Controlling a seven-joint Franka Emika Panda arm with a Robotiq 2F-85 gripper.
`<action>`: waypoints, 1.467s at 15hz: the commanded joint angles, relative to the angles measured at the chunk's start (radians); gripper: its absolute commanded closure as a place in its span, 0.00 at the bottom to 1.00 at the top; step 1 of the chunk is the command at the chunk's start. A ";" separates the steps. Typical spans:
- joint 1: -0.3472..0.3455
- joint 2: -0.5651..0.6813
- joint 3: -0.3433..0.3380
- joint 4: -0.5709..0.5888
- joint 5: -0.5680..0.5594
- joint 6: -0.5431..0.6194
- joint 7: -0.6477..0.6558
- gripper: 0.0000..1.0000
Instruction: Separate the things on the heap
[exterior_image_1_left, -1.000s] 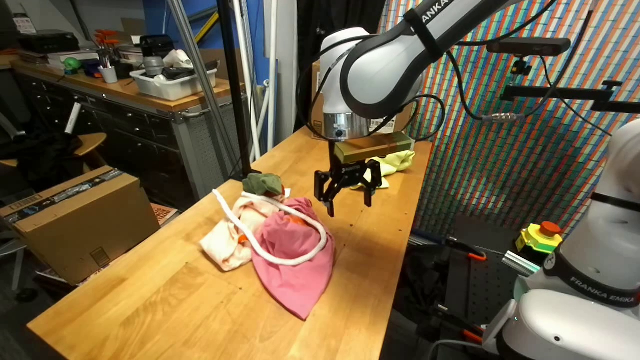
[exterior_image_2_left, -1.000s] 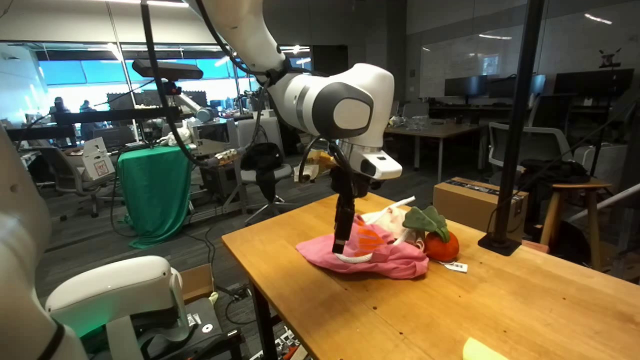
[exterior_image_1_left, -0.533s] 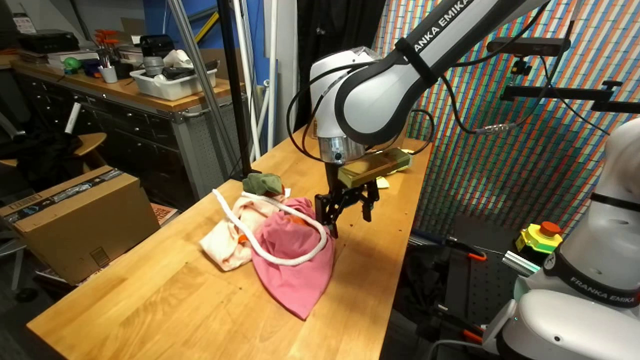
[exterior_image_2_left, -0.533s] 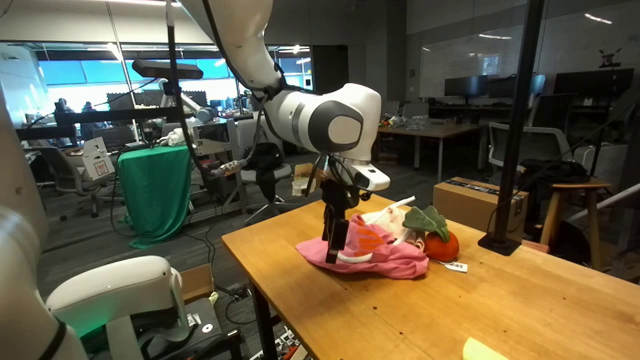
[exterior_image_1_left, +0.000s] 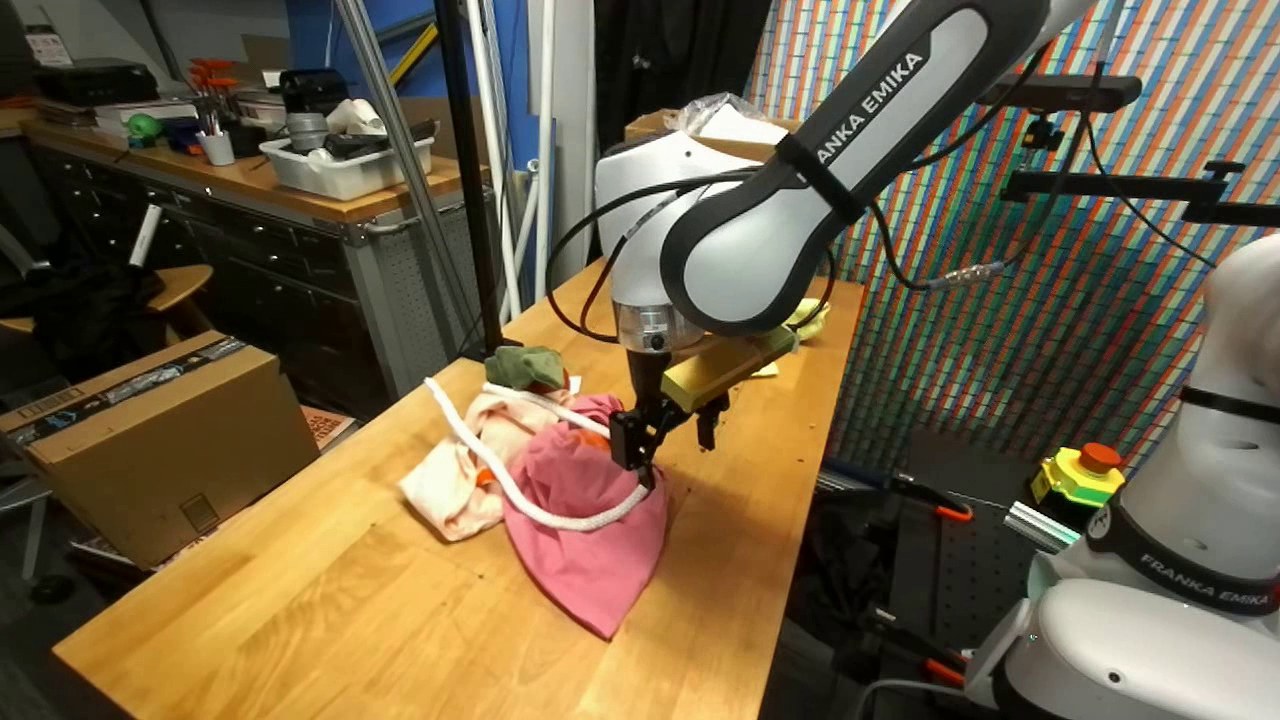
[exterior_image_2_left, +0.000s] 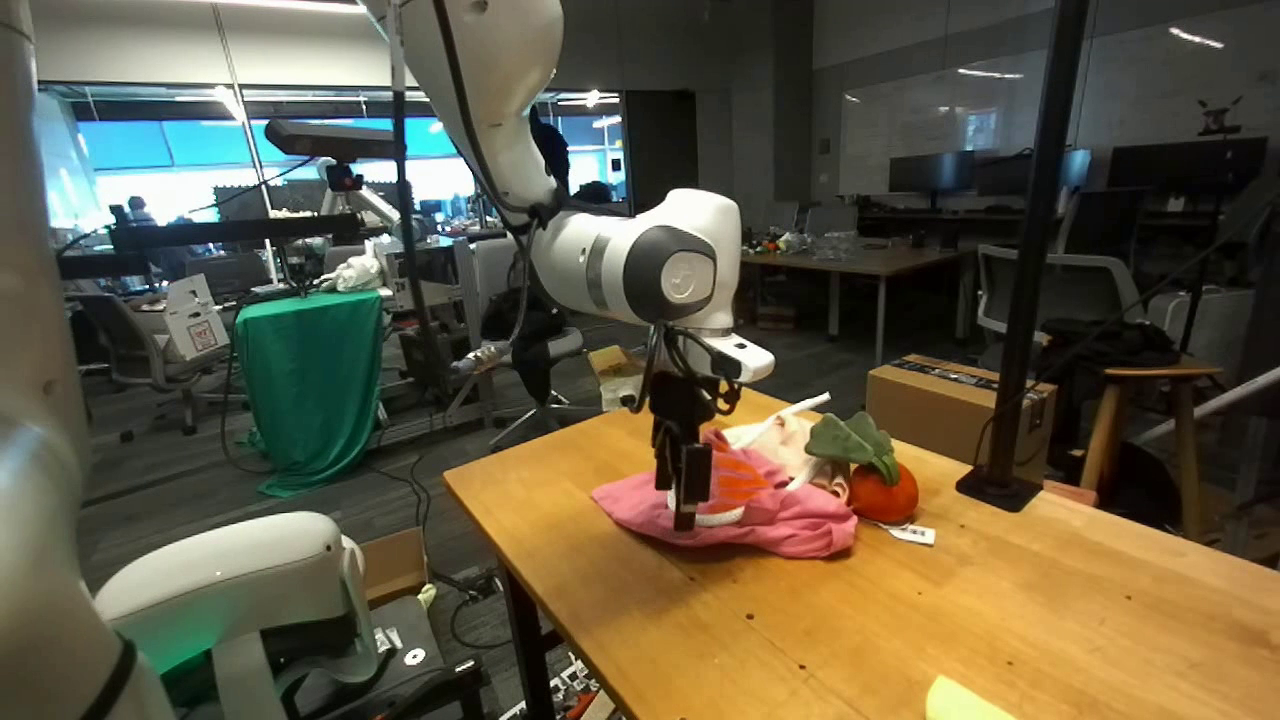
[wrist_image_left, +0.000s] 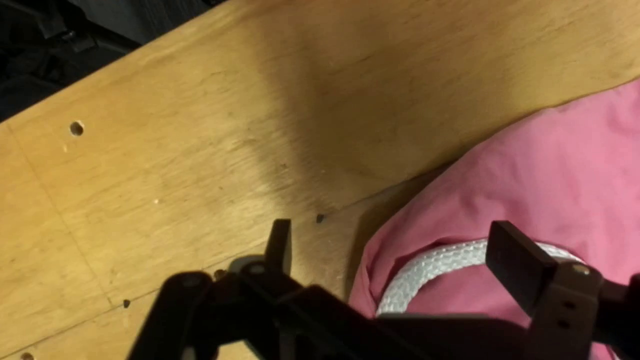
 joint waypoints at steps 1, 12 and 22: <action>0.019 0.025 -0.021 0.042 -0.065 0.029 0.035 0.00; 0.021 0.094 -0.054 0.104 -0.078 0.052 0.051 0.00; 0.054 0.098 -0.079 0.125 -0.173 0.080 0.124 0.00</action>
